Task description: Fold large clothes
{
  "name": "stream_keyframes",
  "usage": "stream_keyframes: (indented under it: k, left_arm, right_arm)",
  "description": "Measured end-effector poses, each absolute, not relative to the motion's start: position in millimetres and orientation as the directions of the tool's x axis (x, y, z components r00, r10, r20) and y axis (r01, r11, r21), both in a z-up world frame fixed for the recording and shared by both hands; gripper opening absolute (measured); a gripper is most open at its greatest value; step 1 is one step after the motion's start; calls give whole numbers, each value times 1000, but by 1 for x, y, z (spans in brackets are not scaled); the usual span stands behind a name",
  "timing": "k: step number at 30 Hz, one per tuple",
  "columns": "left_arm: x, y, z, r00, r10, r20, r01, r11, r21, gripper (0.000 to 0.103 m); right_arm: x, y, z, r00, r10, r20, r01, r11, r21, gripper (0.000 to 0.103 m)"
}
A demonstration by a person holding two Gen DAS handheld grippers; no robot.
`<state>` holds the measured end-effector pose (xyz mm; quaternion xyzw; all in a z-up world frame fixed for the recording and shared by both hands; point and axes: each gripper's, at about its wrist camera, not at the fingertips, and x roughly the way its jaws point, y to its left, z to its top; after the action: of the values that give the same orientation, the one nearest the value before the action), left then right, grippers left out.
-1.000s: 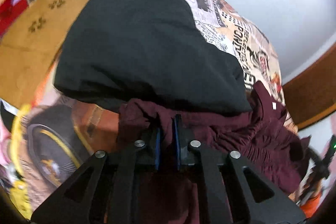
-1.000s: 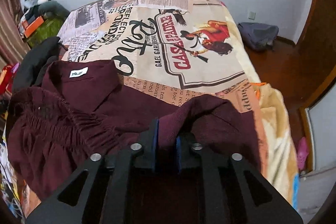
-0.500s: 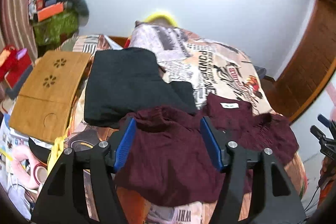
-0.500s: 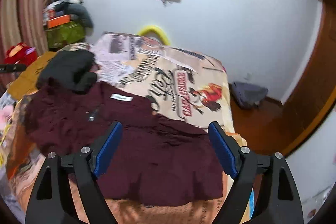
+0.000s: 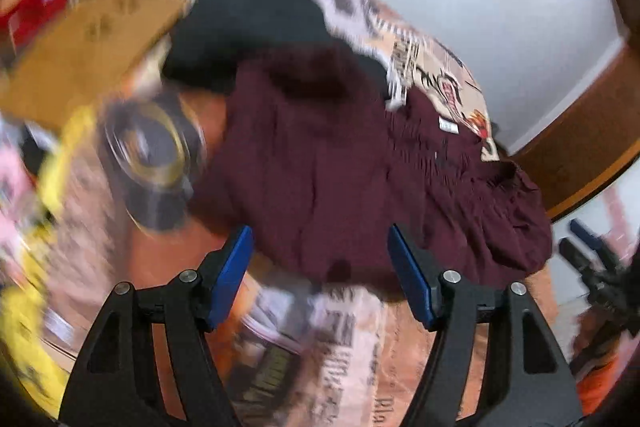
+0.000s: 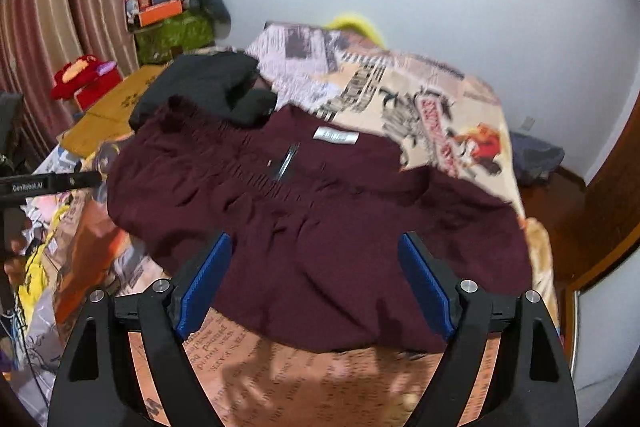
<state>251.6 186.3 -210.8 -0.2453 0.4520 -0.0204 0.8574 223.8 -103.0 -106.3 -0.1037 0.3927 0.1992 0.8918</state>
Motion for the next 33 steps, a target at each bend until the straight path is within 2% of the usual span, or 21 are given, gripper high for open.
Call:
stream_keyframes:
  k: [6,10,18,21,23,25,29,33]
  left_arm:
    - [261,200,-271,559,-388,-733,-299,730,-614,69]
    - [276,206,-296,589,-467,-660,-324,611,-722,69]
    - [317,197,-318,623,-469,-626,-342,557,-757,69]
    - [319,195,-316,661,-415,-626,-364,552,-750,58]
    - [316,190,-309,673,-362,-645,-373,587,-718,43]
    - [312,182,-294,688,-310,-656,-364,635,-681,34]
    - [301,170,-265,707,-253,-660,-343,694,-633,28]
    - [283,158,-228,745,-217,-630,-294,742,-603,25]
  right_arm:
    - [232,-92,-134,559,278,-781,-431,902,13,83]
    - [240,-93,-147,532,282,-798,-410,911,49,83]
    - [252,-93,-165,512,265,-817,-389,920,55,83]
    - [253,-94,-169,508,256,-822,-386,921,49,83]
    - [253,-95,-169,505,256,-824,-383,922,52,83]
    - [251,-95,-167,503,255,-826,-380,924,54,83]
    - [241,-95,-157,513,255,-819,-381,923,49,83]
    - [229,-94,-140,532,258,-806,-395,918,32,83]
